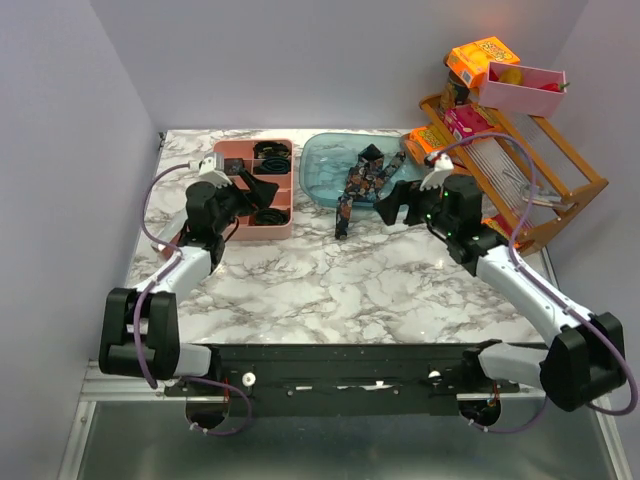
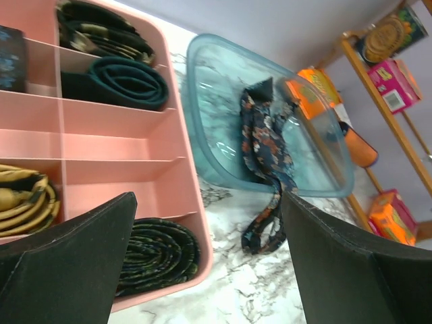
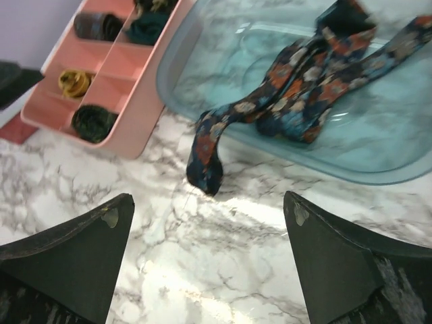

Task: Roll the ties
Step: Pick up the tie from the storage box.

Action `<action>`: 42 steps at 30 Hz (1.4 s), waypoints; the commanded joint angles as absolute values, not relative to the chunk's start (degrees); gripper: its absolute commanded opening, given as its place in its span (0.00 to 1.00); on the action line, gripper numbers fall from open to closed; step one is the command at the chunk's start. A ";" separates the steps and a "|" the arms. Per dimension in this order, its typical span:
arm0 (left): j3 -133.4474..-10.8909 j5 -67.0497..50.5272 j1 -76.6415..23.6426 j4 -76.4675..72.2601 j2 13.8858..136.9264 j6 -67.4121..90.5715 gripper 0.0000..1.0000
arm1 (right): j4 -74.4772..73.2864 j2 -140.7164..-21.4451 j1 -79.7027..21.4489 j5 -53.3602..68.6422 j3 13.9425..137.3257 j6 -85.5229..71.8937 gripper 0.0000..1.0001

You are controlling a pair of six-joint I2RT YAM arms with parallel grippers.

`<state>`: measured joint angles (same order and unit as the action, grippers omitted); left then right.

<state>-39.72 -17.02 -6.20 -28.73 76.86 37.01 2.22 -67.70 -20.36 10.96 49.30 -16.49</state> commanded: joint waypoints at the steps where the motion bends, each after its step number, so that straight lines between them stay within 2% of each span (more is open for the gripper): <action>1: -41.39 -27.32 -7.11 -33.49 80.94 39.38 0.99 | 7.37 -71.89 -23.20 15.90 47.46 -17.57 1.00; 4: -43.76 -29.79 -10.61 -32.53 84.02 36.57 0.99 | 9.40 -74.17 -23.20 17.14 47.11 -18.89 1.00; 11: -50.45 -25.58 -20.82 -20.92 91.57 29.62 0.99 | 10.02 -75.15 -23.29 16.52 47.02 -18.90 1.00; 16: -50.01 -26.98 -21.79 -23.82 96.85 30.94 0.99 | 10.11 -75.06 -23.20 16.00 46.49 -18.90 1.00; 21: -54.92 -29.44 -24.08 -21.62 103.97 26.91 0.99 | 10.02 -75.06 -23.20 15.12 46.05 -18.63 1.00; 33: -61.87 -26.54 -27.68 -18.63 111.62 24.61 0.98 | 9.32 -74.00 -23.20 12.66 44.91 -18.19 1.00; 42: -64.86 -24.97 -28.74 -20.04 114.87 24.26 0.90 | 9.14 -75.06 -23.20 13.27 44.82 -17.93 1.00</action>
<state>-63.26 -26.68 -28.05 -19.03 113.12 25.26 8.93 -74.87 -23.24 14.02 45.52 -18.44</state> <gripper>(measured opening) 0.916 0.998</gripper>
